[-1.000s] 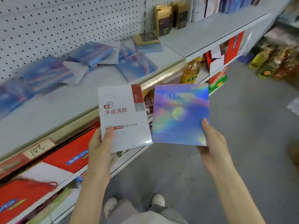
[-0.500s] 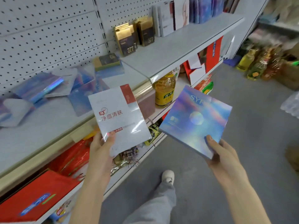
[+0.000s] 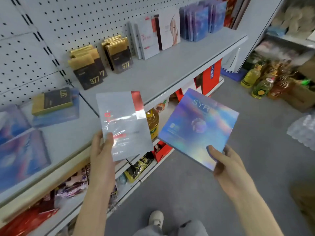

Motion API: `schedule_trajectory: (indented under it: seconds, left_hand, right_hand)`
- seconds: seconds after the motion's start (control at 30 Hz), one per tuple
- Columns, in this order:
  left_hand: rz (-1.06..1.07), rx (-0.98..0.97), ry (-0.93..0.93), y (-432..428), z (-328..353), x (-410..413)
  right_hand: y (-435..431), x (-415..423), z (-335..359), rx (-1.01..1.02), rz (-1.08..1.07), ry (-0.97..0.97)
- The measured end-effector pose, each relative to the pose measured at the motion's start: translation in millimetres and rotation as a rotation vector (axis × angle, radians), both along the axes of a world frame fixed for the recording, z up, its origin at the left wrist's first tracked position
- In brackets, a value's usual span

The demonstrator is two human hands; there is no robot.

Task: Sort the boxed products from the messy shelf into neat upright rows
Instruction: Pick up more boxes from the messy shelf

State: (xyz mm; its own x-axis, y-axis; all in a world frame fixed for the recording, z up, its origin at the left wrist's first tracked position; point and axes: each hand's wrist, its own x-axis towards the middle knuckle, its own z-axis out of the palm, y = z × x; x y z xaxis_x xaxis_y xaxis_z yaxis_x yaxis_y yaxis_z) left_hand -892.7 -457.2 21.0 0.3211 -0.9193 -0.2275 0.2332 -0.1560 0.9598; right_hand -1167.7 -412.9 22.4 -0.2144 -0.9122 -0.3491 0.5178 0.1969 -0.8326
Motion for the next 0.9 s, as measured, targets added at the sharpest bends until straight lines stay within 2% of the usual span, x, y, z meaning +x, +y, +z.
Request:
schedule_trajectory:
  seconds: [0.2, 0.33, 0.5, 0.9]
  left_hand:
    - [0.101, 0.029, -0.068, -72.4, -1.2, -83.3]
    - [0.183, 0.073, 0.011, -108.0, 0.1, -143.3]
    - [0.217, 0.095, -0.087, -148.2, 14.9, -205.5]
    - [0.398, 0.089, -0.075, -261.9, 2.4, -238.3]
  right_hand:
    - [-93.9, -69.3, -16.3, 0.018, 0.084, -0.025]
    - [-164.1, -120.2, -16.8, -0.025, 0.181, -0.081]
    - [-242.1, -177.9, -1.5, -0.112, 0.303, -0.137]
    - [-383.8, -214.0, -11.1, -0.071, 0.503, -0.035]
